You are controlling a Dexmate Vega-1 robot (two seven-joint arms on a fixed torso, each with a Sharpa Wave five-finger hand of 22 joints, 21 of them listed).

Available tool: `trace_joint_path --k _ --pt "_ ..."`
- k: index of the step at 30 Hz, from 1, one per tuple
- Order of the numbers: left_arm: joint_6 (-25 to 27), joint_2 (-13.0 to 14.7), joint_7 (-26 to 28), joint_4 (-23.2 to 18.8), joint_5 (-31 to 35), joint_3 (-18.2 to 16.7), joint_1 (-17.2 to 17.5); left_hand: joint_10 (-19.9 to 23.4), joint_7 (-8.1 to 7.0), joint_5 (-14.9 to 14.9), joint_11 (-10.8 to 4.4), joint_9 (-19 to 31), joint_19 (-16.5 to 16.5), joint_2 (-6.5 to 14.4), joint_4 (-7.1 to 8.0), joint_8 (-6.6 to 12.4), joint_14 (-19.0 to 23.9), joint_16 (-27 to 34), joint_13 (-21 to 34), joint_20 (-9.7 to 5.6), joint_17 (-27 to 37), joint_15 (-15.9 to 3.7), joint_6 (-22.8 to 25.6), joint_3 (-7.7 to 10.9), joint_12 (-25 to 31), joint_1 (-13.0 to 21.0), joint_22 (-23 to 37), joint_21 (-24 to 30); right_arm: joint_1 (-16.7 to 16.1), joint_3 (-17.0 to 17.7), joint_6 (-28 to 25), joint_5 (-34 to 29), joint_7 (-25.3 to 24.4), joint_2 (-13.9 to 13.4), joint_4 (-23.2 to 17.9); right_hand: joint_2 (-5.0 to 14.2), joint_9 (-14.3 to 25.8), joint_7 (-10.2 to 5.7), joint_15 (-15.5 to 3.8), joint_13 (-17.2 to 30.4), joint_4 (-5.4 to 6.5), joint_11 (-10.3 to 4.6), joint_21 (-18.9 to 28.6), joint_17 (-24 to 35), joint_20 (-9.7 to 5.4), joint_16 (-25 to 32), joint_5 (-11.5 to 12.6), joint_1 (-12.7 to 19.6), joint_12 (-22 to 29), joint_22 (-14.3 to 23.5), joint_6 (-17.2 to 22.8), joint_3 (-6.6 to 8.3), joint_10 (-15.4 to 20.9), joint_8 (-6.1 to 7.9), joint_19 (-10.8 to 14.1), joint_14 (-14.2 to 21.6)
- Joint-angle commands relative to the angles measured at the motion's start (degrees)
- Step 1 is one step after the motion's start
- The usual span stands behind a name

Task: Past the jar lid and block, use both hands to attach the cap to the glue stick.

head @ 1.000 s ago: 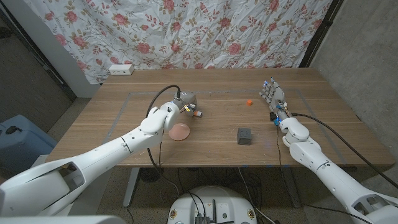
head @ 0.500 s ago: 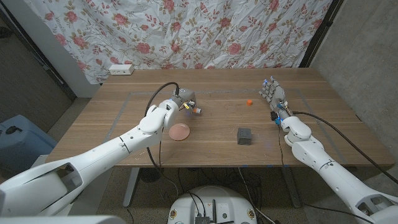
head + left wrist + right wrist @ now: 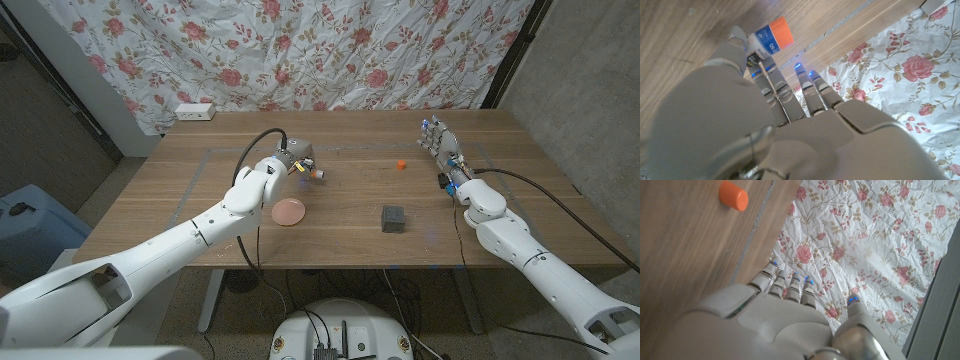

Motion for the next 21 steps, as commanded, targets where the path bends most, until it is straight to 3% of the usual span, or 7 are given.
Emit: trace_joint_path --k 1,10,13,15,21 --pt "2.85 -0.26 -0.51 -2.11 0.43 -1.08 1.31 6.75 3.71 0.04 -0.39 0.44 0.51 1.49 -0.02 0.35 0.66 0.54 0.77 -0.12 0.13 -6.95 5.64 -0.28 -0.01 -2.04 0.19 -0.11 1.24 -1.79 -3.15 -8.78 -2.44 -5.33 -3.77 1.44 0.13 -0.09 0.01 0.09 -0.26 -0.29 0.26 0.09 0.15 0.40 -0.18 0.38 0.22 0.23 0.29 0.17 0.48 0.27 0.33 0.48" --pt "3.22 -0.12 0.14 -2.58 -0.32 -1.66 1.89 7.14 3.78 0.05 -0.37 0.45 0.49 1.53 -0.07 0.28 0.96 0.48 0.77 -0.08 0.11 -7.07 5.94 -0.45 -0.04 -2.20 0.19 -0.15 2.88 -3.38 -6.71 -15.44 -4.03 -8.22 -5.14 1.38 0.11 -0.84 -0.36 0.08 -1.06 -0.75 0.08 -0.28 -0.50 0.09 -0.16 1.37 0.08 0.20 -0.74 0.55 0.13 -0.15 -0.14 0.05" --pt "5.01 -0.79 0.10 -2.58 -0.07 -1.74 2.27 7.06 3.57 0.06 -0.41 0.46 0.45 1.49 -0.11 0.15 1.15 0.46 0.76 -0.06 0.11 -7.05 5.90 -0.58 -0.18 -2.30 0.19 -0.18 3.57 -4.35 -9.12 -18.44 -4.37 -9.61 -6.18 1.18 0.08 -1.47 -0.46 0.07 -1.85 -1.18 -0.09 -0.61 -0.73 -0.07 -0.17 2.28 0.10 0.18 -1.04 0.89 0.18 -0.20 -0.66 -0.03" --pt "4.97 -0.67 0.30 -2.49 -0.09 -1.63 2.23 7.01 3.62 0.06 -0.43 0.47 0.40 1.47 -0.13 0.10 1.21 0.44 0.75 -0.07 0.11 -7.05 5.89 -0.62 -0.23 -2.33 0.19 -0.20 4.27 -5.62 -13.77 -21.80 -4.80 -11.18 -8.19 0.92 0.07 -2.09 -0.62 0.06 -2.46 -1.38 -0.19 -0.86 -0.82 -0.34 -0.22 2.91 0.09 0.17 -1.73 1.06 0.15 -0.39 -1.12 -0.53" --pt "4.75 -0.78 0.94 -1.97 -0.84 -1.59 1.96 6.87 3.85 0.07 -0.44 0.49 0.30 1.44 -0.18 0.02 1.40 0.39 0.74 -0.06 0.10 -7.02 6.03 -0.76 -0.41 -2.43 0.19 -0.24 5.97 -7.33 -17.26 -26.00 -3.17 -13.50 -10.08 0.02 0.06 -2.77 -0.62 0.08 -3.65 -2.29 -0.47 -1.34 -0.91 -0.83 -0.39 3.91 0.00 0.16 -3.23 1.15 -0.08 -0.64 -2.49 -1.65"
